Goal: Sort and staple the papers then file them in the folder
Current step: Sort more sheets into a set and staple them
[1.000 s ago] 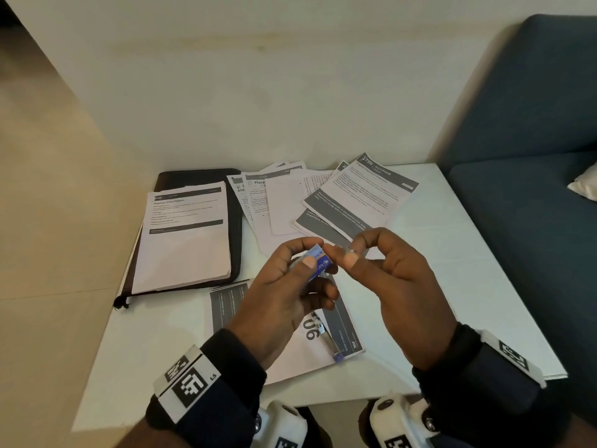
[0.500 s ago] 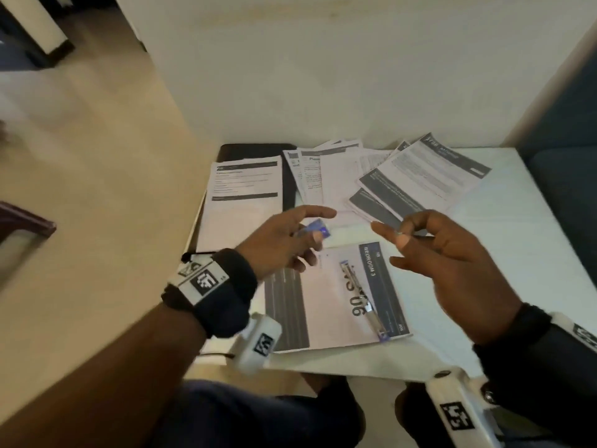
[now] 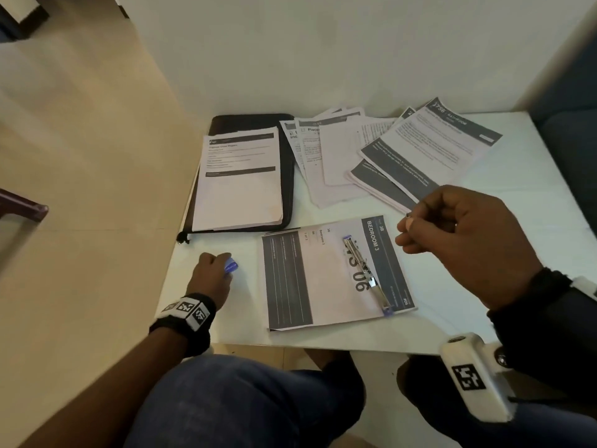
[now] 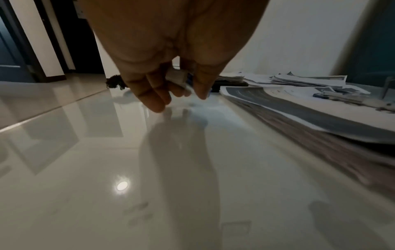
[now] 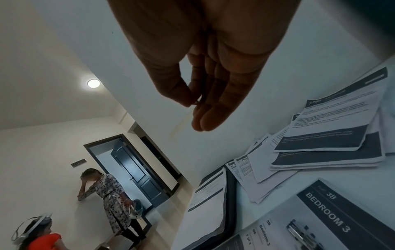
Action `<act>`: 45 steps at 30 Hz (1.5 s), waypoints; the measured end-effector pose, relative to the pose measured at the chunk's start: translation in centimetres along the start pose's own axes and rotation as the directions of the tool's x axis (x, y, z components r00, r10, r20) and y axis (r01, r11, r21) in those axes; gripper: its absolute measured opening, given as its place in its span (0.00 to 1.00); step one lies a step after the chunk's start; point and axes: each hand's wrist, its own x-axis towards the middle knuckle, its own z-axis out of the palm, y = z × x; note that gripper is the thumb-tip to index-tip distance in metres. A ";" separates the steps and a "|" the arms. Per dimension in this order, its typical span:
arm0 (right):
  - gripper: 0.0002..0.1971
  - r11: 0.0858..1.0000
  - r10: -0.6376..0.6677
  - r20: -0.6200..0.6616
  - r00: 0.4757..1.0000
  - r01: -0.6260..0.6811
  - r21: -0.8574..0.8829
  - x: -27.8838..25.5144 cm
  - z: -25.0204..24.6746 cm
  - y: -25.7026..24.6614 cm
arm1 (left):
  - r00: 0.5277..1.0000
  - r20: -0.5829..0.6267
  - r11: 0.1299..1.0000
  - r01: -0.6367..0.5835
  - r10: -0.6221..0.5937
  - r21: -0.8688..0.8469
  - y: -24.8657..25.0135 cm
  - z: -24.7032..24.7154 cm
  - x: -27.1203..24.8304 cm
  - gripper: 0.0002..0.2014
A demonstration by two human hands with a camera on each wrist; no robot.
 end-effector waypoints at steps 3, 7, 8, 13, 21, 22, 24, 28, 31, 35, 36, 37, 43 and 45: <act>0.06 0.994 -0.043 -0.009 0.999 0.042 -0.103 0.1 0.0 -0.2 | 0.998 -0.059 0.996 -0.015 0.021 0.093 -0.5 0.6 0.0 0.24; 0.04 0.998 -0.024 0.048 0.999 0.026 -0.053 0.1 0.4 -0.5 | 1.000 -0.004 0.994 0.019 -0.019 0.110 -0.7 -0.3 -0.5 0.34; 0.04 1.000 -0.019 0.065 0.998 0.020 -0.022 0.0 0.5 -0.6 | 1.000 0.005 0.995 0.028 -0.029 0.097 -0.7 -0.9 -0.3 0.37; 0.08 0.992 0.004 0.072 0.997 -0.013 0.122 0.3 0.7 -0.2 | 0.997 -0.036 0.992 -0.066 0.071 0.108 0.9 -5.3 2.3 0.31; 0.09 0.760 0.512 0.169 0.842 -0.536 0.369 1.6 4.4 7.3 | 0.945 0.110 0.949 -0.313 0.307 0.040 13.6 -9.4 2.9 0.17; 0.10 0.704 0.573 0.175 0.801 -0.590 0.394 1.8 5.2 8.2 | 0.935 0.126 0.941 -0.338 0.333 0.023 14.9 -9.0 2.5 0.16; 0.11 0.691 0.614 0.168 0.771 -0.629 0.356 2.3 6.6 10.1 | 0.915 0.153 0.927 -0.375 0.374 -0.019 17.0 -8.3 1.7 0.15; 0.10 0.767 0.584 0.157 0.796 -0.605 0.215 3.1 8.8 12.3 | 0.887 0.212 0.912 -0.402 0.409 -0.081 18.6 -7.4 -0.3 0.16; 0.10 0.798 0.576 0.126 0.808 -0.589 0.128 3.5 9.8 13.0 | 0.893 0.203 0.913 -0.372 0.401 -0.166 18.5 -7.3 -0.9 0.16; 0.13 0.843 0.538 0.051 0.841 -0.537 -0.035 3.7 10.6 14.4 | 0.897 0.204 0.916 -0.361 0.393 -0.175 17.9 -7.5 -0.9 0.17; 0.11 0.852 0.521 0.035 0.853 -0.516 -0.091 3.7 10.7 14.6 | 0.898 0.206 0.918 -0.359 0.389 -0.168 17.8 -7.6 -0.8 0.18; 0.09 0.852 0.504 0.020 0.864 -0.493 -0.177 3.7 10.6 14.7 | 0.900 0.207 0.920 -0.354 0.383 -0.167 17.6 -7.7 -0.8 0.18; 0.19 0.713 0.410 0.125 0.904 -0.232 -0.662 2.8 11.4 14.8 | 0.909 0.214 0.928 -0.321 0.358 -0.192 17.2 -7.8 -0.2 0.17; 0.17 0.696 0.392 0.132 0.910 -0.200 -0.690 3.1 11.8 14.7 | 0.912 0.204 0.926 -0.316 0.357 -0.206 17.5 -8.0 -0.4 0.17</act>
